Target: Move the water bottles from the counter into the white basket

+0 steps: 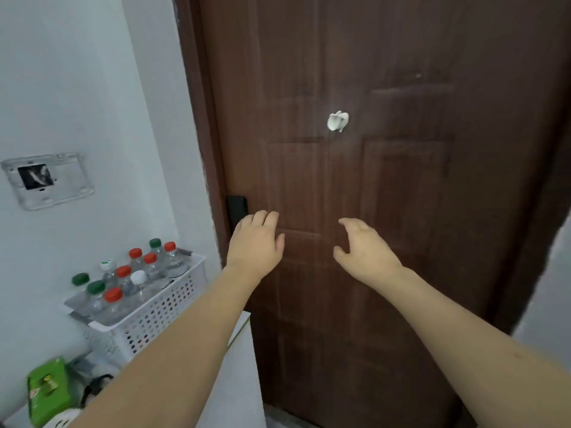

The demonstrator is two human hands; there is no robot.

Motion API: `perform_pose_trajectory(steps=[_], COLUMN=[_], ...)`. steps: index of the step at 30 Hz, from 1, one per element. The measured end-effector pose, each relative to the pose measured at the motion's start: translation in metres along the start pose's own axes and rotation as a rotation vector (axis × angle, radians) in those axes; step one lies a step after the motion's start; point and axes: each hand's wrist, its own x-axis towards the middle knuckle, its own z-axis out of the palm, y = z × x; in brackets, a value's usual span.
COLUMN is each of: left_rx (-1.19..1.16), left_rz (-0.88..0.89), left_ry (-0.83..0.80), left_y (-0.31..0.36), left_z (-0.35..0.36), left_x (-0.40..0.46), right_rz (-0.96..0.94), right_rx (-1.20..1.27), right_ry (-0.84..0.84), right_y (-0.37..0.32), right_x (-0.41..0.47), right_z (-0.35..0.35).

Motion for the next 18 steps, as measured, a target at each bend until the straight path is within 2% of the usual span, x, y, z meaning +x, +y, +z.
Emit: perform_pose_trajectory(steps=[11,18], left_rx=[-0.085,-0.093], left_rz=[0.096,0.153], left_ry=[0.012,-0.071], left_y=[0.245,0.340], left_z=[0.002,0.023], left_x=[-0.042,-0.060], right_rz=[0.067,0.141], right_rx=[-0.033,-0.031], right_ry=[0.045,0.010], right_y=[0.179,0.245], right_x=[-0.134,-0.191], right_z=[-0.128,-0.159])
